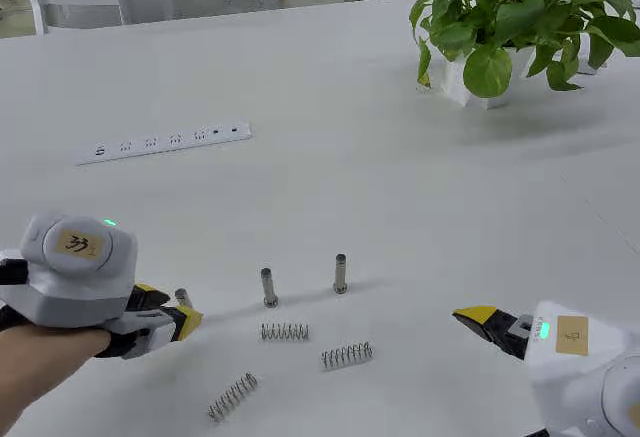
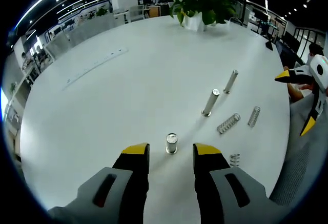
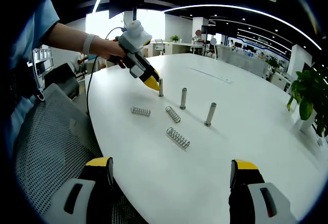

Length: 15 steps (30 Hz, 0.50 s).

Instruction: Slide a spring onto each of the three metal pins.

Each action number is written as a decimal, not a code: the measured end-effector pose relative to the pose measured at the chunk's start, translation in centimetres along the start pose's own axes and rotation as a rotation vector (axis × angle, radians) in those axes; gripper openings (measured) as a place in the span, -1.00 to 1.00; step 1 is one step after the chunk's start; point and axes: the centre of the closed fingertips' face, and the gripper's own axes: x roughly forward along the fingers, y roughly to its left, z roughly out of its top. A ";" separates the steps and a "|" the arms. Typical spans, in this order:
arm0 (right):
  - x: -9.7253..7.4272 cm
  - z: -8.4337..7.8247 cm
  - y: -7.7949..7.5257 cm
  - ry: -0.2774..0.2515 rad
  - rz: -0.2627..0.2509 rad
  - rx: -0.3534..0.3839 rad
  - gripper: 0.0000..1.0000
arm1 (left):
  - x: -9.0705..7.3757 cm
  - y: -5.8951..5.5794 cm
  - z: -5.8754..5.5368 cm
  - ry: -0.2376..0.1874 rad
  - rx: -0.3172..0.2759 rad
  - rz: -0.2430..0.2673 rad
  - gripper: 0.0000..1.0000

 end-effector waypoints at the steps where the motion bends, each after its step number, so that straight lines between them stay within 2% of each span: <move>1: 0.0 0.0 0.0 0.000 0.000 -0.001 0.90 | 0.0 0.1 0.0 -0.003 0.000 0.004 -0.26; 10: -0.1 0.1 -0.5 0.003 -0.008 -0.003 0.92 | -0.4 0.0 -0.2 -0.047 0.004 -0.001 0.55; 13: -0.1 0.2 -0.8 0.002 -0.014 -0.009 0.95 | -0.6 -0.4 0.0 -0.075 0.032 -0.018 0.74; 15: -0.1 0.3 -1.1 0.004 -0.017 -0.011 0.96 | -0.5 -0.6 -0.2 -0.077 0.041 -0.045 0.92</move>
